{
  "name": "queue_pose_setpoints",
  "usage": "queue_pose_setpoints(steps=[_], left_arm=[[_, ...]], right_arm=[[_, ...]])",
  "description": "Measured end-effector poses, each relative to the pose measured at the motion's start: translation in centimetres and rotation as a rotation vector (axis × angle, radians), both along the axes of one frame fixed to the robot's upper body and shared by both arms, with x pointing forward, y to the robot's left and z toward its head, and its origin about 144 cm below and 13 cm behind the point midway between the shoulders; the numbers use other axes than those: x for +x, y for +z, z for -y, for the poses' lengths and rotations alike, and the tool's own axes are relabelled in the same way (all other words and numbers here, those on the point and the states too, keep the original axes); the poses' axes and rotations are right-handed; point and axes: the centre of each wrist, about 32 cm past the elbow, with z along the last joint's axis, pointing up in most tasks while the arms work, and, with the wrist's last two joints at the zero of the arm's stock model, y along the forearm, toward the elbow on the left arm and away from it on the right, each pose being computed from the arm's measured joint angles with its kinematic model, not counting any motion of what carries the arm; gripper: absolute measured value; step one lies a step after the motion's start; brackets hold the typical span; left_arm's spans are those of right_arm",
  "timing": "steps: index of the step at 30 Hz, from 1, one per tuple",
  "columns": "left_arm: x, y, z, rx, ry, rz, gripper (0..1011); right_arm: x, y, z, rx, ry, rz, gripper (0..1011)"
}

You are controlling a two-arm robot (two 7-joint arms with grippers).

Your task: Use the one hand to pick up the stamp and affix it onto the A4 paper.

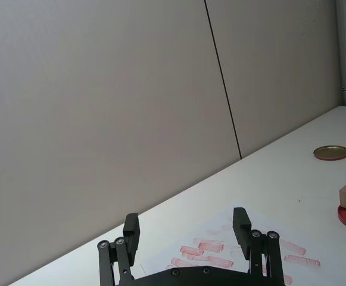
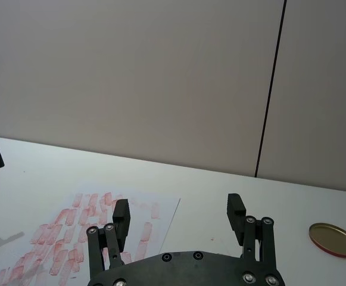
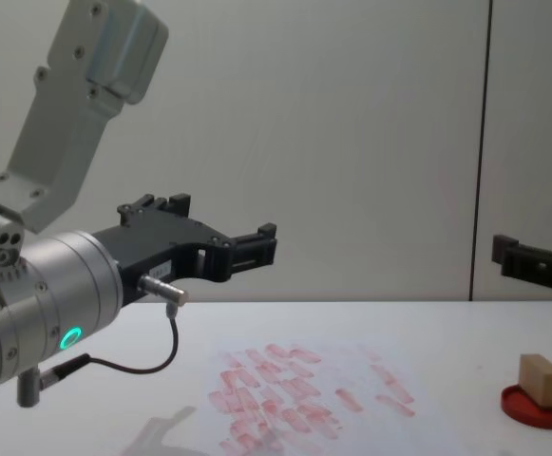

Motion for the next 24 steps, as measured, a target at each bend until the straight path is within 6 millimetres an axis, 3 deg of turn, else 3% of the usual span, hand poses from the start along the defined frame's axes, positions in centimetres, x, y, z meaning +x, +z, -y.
queue_pose_setpoints(steps=[24], left_arm=[[0.00, 0.00, 0.00, 0.000, 0.000, 0.000, 993]], right_arm=[[0.00, 0.01, 0.00, 0.000, 0.000, 0.001, 1001]])
